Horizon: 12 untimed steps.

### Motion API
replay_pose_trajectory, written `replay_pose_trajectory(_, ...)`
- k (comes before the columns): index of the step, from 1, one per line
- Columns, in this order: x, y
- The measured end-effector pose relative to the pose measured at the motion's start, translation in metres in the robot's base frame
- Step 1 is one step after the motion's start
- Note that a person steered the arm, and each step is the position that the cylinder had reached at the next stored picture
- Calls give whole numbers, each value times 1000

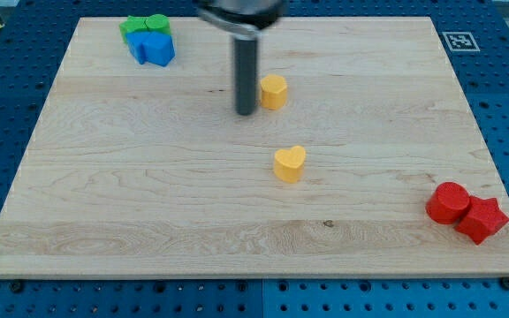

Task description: Push the yellow hexagon closer to the group of blocks

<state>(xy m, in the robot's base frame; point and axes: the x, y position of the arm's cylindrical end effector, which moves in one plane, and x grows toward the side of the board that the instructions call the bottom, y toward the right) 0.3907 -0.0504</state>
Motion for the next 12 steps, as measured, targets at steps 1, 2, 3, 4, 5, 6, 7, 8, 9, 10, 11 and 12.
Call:
replay_pose_trajectory(1, 3, -3)
replay_pose_trajectory(2, 24, 52)
replay_pose_trajectory(3, 34, 102)
replay_pose_trajectory(4, 11, 124)
replay_pose_trajectory(5, -19, 88)
replay_pose_trajectory(6, -19, -8)
replay_pose_trajectory(7, -18, -78)
replay_pose_trajectory(8, -6, -78)
replay_pose_trajectory(9, 35, -69)
replay_pose_trajectory(10, 48, -94)
replay_pose_trajectory(11, 8, -108)
replay_pose_trajectory(12, -40, -123)
